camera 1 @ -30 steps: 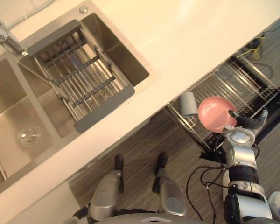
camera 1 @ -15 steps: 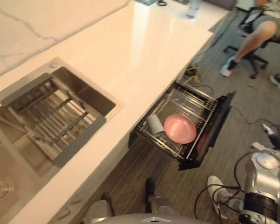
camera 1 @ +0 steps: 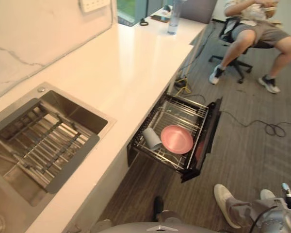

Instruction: Walk over to the sink, pick up the cup, carry it to the dishwasher, place the cup inside the dishwasher, then close the dishwasher door

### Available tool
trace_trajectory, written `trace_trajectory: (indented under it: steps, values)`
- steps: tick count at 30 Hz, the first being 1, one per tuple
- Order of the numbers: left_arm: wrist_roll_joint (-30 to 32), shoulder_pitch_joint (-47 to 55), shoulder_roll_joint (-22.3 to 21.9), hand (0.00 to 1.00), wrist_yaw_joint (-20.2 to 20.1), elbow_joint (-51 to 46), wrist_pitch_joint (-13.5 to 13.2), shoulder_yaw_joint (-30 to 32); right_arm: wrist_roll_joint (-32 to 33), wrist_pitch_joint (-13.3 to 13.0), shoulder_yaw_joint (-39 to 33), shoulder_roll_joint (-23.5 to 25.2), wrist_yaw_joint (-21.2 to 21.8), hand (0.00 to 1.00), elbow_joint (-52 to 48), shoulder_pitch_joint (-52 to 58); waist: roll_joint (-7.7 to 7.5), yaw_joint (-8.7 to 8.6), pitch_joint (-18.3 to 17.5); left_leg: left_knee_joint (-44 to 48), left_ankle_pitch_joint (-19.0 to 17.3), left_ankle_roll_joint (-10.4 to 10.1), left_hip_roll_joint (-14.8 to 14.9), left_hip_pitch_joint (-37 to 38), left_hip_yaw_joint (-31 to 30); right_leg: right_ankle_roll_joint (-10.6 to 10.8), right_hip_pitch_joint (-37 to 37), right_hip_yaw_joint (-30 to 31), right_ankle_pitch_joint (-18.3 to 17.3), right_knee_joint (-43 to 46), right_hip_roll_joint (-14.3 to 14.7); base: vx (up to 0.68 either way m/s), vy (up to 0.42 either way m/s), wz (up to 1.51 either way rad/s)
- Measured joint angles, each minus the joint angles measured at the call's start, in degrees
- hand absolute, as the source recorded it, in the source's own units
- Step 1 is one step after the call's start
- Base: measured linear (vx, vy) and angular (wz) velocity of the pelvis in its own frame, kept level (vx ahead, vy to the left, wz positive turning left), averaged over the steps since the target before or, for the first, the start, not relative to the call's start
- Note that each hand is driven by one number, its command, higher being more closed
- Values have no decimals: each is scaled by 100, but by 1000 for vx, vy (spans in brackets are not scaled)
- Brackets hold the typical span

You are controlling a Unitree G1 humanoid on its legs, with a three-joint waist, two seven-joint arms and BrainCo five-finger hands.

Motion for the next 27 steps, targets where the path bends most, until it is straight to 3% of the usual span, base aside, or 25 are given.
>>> trace_trajectory:
  steps: [2,5,6,14,20,27]
  values:
    - [-80,3,-74,0,-9,38,-9,3,76,-127,212,109,-62,0,288,-252,134,81,25,-9,76,71,-42,-98,-182,41,21,-169,-1,1,-50,32,8,41]
    - [-86,2,-110,0,-29,46,-14,23,229,-228,363,158,-70,0,466,-406,184,225,56,-101,168,76,-81,-100,-326,86,65,-318,26,3,-80,37,-3,33]
    - [-86,1,-112,0,-57,46,-18,39,266,-284,409,182,-69,100,560,-480,175,277,63,-170,215,85,-104,-90,-437,107,112,-367,2,3,-94,39,-7,47]
    - [-84,-63,-207,0,-197,47,-130,173,433,-505,823,284,0,100,820,-847,216,538,272,-417,412,142,-267,-102,-823,179,257,-808,-55,42,-251,23,-1,30]
    - [-84,-70,-219,0,-268,43,-206,171,447,-619,813,299,-412,100,985,-829,232,587,338,-605,522,149,-303,-78,-939,238,342,-957,-103,44,-286,2,5,13]
    - [-81,-82,-222,0,-302,47,-226,169,491,-643,803,372,-568,100,985,-821,255,654,351,-626,529,138,-297,11,-913,258,421,-957,-122,45,-304,0,0,0]
